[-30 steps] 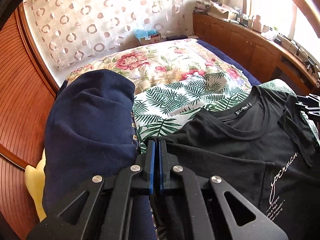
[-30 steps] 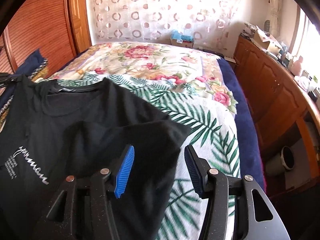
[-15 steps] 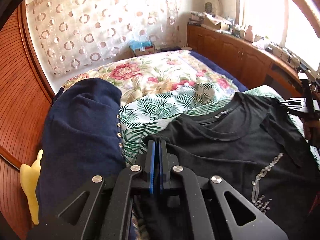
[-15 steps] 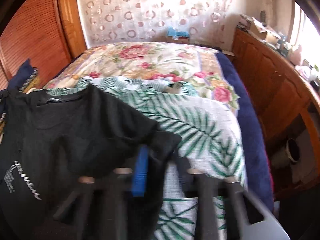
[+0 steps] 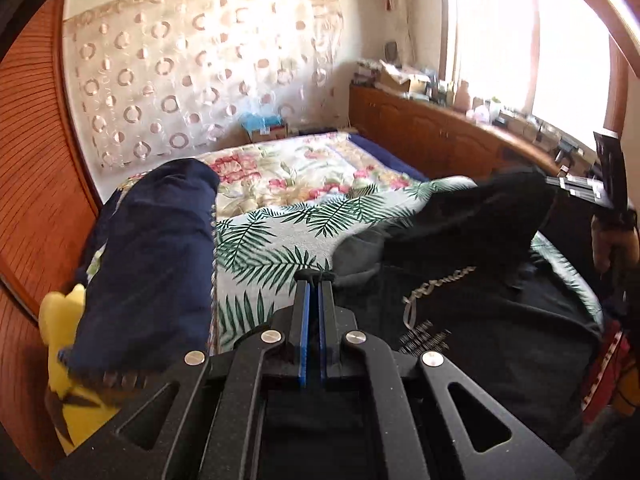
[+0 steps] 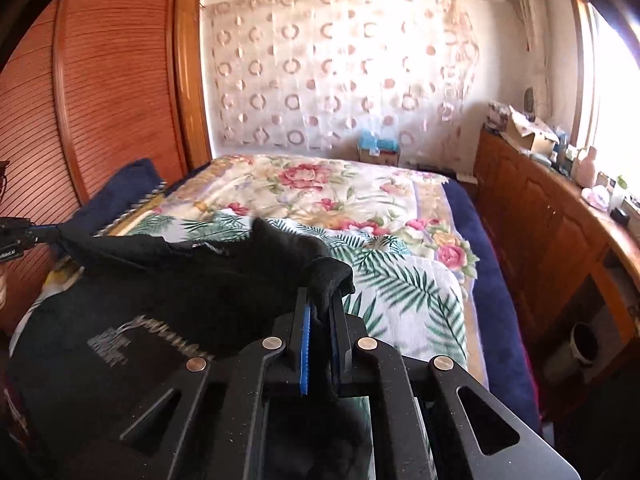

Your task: Fold small clothes

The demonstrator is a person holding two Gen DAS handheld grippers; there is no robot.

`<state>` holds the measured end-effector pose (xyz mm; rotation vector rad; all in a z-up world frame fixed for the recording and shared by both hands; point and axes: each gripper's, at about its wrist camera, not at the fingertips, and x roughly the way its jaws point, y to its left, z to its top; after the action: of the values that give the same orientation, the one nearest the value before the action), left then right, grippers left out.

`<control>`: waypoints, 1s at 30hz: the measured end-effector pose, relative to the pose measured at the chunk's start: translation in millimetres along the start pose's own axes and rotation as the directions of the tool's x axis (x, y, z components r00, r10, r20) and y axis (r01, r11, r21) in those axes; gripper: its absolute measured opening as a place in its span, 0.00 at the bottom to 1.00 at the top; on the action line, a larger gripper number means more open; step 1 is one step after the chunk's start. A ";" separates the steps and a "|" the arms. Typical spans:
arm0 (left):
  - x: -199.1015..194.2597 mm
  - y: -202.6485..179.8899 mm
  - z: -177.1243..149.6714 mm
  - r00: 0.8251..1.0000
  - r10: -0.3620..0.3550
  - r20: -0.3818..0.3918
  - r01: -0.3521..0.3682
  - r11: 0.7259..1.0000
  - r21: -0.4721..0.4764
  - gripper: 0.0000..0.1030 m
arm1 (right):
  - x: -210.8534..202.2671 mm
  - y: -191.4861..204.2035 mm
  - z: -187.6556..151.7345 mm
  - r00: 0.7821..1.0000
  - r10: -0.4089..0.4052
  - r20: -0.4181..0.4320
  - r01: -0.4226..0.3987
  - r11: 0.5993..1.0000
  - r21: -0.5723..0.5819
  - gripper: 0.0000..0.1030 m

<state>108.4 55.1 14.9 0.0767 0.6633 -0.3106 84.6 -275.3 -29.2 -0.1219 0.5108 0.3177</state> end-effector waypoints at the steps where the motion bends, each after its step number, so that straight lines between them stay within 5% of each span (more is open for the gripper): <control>1: -10.3 1.4 -5.6 1.000 -0.001 0.013 0.001 1.000 -0.014 0.04 | -13.7 0.7 -8.3 1.000 -0.001 0.005 0.001 1.000 0.007 0.07; 12: -103.1 25.6 -70.5 0.995 0.035 0.091 -0.023 0.990 -0.137 0.04 | -115.8 6.1 -54.7 1.000 0.014 0.016 -0.015 1.000 0.011 0.07; 16: -113.9 20.0 -91.8 0.997 0.056 0.049 -0.049 0.989 -0.142 0.04 | -127.8 7.8 -55.3 0.999 0.036 0.000 -0.036 0.999 0.014 0.07; 20: -100.3 17.0 -121.9 0.997 0.068 -0.046 -0.074 0.986 -0.148 0.04 | -115.7 6.8 -73.2 0.993 0.049 -0.108 -0.050 0.999 -0.001 0.08; 28: -85.7 19.8 -122.9 0.997 0.042 -0.059 -0.049 0.992 -0.120 0.05 | -86.1 -25.0 -81.5 0.985 -0.048 -0.165 0.060 0.996 0.067 0.40; 29: -83.8 20.2 -120.4 0.998 0.033 -0.054 -0.040 0.992 -0.121 0.09 | -82.3 -27.8 -79.2 0.985 -0.060 -0.163 0.072 0.995 0.067 0.42; 30: -82.9 19.9 -119.0 0.998 0.028 -0.054 -0.035 0.992 -0.123 0.29 | -79.4 -26.7 -78.9 0.984 -0.069 -0.161 0.080 0.995 0.066 0.42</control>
<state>-17.7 115.6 -28.3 -0.0235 0.7308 -0.2371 -8.5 -337.0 -57.0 -0.0967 0.6736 0.2167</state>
